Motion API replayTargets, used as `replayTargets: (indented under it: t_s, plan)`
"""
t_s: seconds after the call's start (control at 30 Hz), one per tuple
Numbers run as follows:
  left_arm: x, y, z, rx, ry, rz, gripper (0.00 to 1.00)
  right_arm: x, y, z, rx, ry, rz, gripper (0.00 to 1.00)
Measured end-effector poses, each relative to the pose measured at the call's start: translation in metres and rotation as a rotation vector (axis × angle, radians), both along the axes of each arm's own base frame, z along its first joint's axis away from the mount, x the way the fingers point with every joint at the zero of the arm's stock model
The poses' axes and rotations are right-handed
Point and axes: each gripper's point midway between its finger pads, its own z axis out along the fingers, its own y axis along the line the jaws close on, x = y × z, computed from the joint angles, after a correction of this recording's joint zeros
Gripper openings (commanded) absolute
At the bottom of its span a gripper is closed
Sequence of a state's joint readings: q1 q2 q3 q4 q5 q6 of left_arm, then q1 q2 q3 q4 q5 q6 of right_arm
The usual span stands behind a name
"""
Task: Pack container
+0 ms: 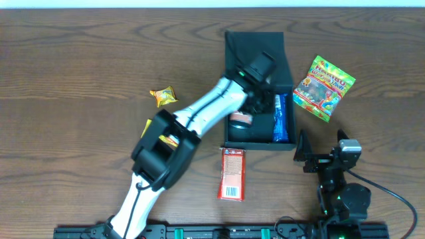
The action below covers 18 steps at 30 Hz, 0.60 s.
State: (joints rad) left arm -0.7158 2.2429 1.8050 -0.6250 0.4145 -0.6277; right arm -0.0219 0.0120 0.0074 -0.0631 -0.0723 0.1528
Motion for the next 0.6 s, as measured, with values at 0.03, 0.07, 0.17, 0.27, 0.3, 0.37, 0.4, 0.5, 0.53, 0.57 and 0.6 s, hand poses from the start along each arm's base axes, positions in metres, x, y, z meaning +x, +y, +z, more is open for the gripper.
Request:
replayTargets:
  t_s: [0.03, 0.07, 0.17, 0.27, 0.3, 0.37, 0.4, 0.5, 0.53, 0.57, 0.6]
  plan:
    - [0.006, 0.005, 0.006, -0.014, -0.003, 0.011, 0.52, 0.000, 0.000, 0.000, 0.000, 0.000, 0.000, 0.99]
    - [0.012, 0.010, 0.013, -0.031, -0.008, 0.021, 0.52, 0.000, 0.000, 0.000, 0.000, 0.000, 0.000, 0.99]
    - [0.025, 0.021, 0.048, -0.091, -0.054, 0.028, 0.52, 0.000, 0.000, 0.000, 0.000, 0.000, 0.000, 0.99]
    - [0.028, 0.026, 0.087, -0.136, -0.141, -0.005, 0.50, 0.000, 0.000, 0.000, 0.000, 0.000, 0.000, 0.99]
    - [0.028, 0.027, 0.099, -0.142, -0.175, -0.019, 0.48, 0.000, 0.000, 0.000, 0.000, 0.000, 0.000, 0.99]
    - [0.027, 0.033, 0.116, -0.118, -0.237, -0.033, 0.39, 0.000, 0.000, 0.000, 0.000, 0.000, 0.000, 0.99]
    - [0.026, 0.039, 0.121, -0.083, -0.273, -0.047, 0.42, 0.000, 0.000, 0.000, 0.000, 0.000, 0.000, 0.99]
    - [0.019, 0.049, 0.115, 0.012, -0.304, -0.083, 0.48, 0.000, 0.000, 0.000, 0.000, 0.000, 0.000, 0.99]
    - [0.017, 0.053, 0.110, 0.049, -0.303, -0.094, 0.50, 0.000, 0.000, 0.000, 0.000, 0.000, 0.000, 0.99]
    - [0.014, 0.057, 0.104, 0.090, -0.300, -0.107, 0.50, 0.000, 0.000, 0.000, 0.000, 0.000, 0.000, 0.99]
    - [0.012, 0.061, 0.097, 0.136, -0.304, -0.121, 0.50, 0.000, 0.000, 0.000, 0.000, 0.000, 0.000, 0.99]
